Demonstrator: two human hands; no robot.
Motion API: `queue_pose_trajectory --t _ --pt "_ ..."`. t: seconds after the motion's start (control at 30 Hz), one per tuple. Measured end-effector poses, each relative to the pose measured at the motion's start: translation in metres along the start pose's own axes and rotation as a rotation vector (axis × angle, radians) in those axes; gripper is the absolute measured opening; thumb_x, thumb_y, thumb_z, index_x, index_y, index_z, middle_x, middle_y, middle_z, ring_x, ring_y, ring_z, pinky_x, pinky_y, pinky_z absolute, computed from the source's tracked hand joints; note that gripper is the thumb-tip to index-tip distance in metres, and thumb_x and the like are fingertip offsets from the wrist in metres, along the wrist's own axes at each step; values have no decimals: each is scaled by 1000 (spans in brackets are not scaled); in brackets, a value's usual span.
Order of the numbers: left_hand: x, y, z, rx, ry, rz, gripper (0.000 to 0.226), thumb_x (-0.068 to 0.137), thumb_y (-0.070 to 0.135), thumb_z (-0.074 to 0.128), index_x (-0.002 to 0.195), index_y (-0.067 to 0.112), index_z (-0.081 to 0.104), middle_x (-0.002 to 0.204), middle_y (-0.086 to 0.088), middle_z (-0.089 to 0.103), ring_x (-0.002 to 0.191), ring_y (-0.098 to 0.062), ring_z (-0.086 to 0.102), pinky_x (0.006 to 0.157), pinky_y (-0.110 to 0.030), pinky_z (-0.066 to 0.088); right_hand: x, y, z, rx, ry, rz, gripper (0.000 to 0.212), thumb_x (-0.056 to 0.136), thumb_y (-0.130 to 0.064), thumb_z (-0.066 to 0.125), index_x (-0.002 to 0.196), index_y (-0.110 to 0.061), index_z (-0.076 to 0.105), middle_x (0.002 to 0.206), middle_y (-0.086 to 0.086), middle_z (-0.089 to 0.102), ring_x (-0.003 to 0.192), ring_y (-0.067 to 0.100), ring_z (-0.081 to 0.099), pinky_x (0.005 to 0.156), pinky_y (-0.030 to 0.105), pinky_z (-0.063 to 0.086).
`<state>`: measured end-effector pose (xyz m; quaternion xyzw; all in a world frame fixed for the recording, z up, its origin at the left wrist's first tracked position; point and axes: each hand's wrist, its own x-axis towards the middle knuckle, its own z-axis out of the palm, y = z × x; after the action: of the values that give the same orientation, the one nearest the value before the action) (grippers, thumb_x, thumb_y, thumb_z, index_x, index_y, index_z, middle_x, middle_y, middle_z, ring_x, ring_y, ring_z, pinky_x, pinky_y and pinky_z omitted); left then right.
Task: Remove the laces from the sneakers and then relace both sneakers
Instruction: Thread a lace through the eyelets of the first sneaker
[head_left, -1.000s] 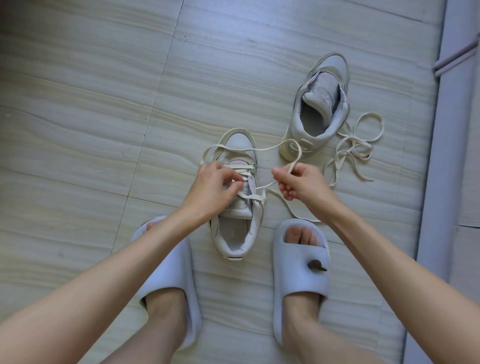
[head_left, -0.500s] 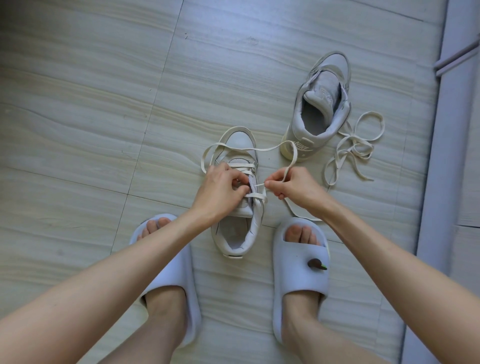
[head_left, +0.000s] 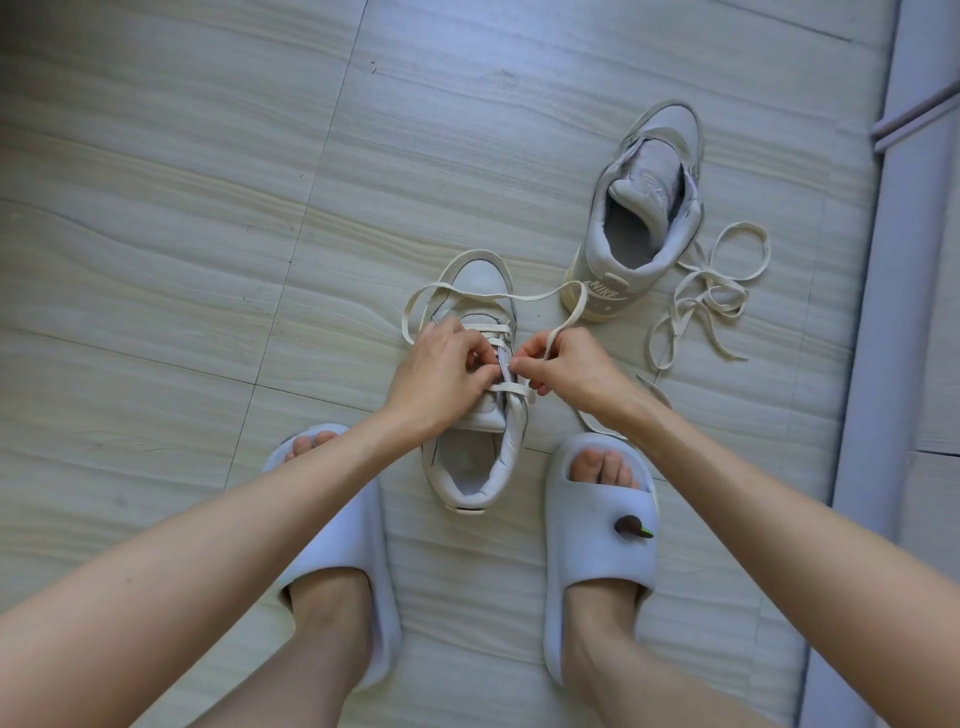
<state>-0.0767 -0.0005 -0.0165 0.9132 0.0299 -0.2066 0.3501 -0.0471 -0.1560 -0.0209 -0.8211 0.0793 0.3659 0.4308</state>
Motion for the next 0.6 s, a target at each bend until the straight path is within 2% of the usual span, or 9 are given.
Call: queue_pose_trajectory --t 0.13,0.2,0.27,0.33,0.43,0.5,0.6 --pt "-3 -8 -2 -77 53 37 7 82 20 68 77 17 64 83 5 49 84 -12 48 77 -22 37 1 6 -1 292 248 184 20 89 -6 50 72 -12 56 58 4 58 50 14 55 44 19 46" --pt "-6 -13 -6 -161 104 43 7 81 14 69 77 14 64 81 6 50 74 -8 49 71 -10 34 0 12 -8 388 346 265 20 91 -5 43 74 -11 53 59 7 56 48 14 52 42 20 45" --pt "-9 -19 -11 -262 160 -11 13 83 11 66 74 18 59 80 8 55 73 -1 52 68 -4 34 -2 19 -17 428 415 309 20 91 -5 38 76 -11 49 60 7 54 47 15 49 42 20 43" --pt "-12 -25 -18 -492 203 -106 20 88 7 59 75 20 52 86 8 63 83 -4 58 76 -12 42 -3 26 -23 474 474 340 18 93 -5 35 82 -9 48 61 8 52 47 15 46 40 19 40" --pt "-15 -31 -29 -1111 224 -197 20 98 5 41 80 14 40 93 -6 70 98 -20 66 89 -32 51 -7 35 -28 575 536 373 14 95 -5 34 93 -7 48 62 8 49 48 14 44 37 18 37" --pt "-18 -34 -34 -1375 181 -238 20 101 7 32 83 13 36 83 -9 72 95 -26 68 90 -34 53 -9 40 -27 593 547 382 16 96 -6 33 95 -6 49 64 7 50 51 14 46 41 19 38" --pt "-23 -32 -34 -1517 131 -304 23 101 6 31 80 11 39 69 -6 62 80 -23 70 79 -34 57 -10 36 -21 672 543 365 20 95 -6 32 91 -8 52 67 6 53 55 14 49 48 23 40"
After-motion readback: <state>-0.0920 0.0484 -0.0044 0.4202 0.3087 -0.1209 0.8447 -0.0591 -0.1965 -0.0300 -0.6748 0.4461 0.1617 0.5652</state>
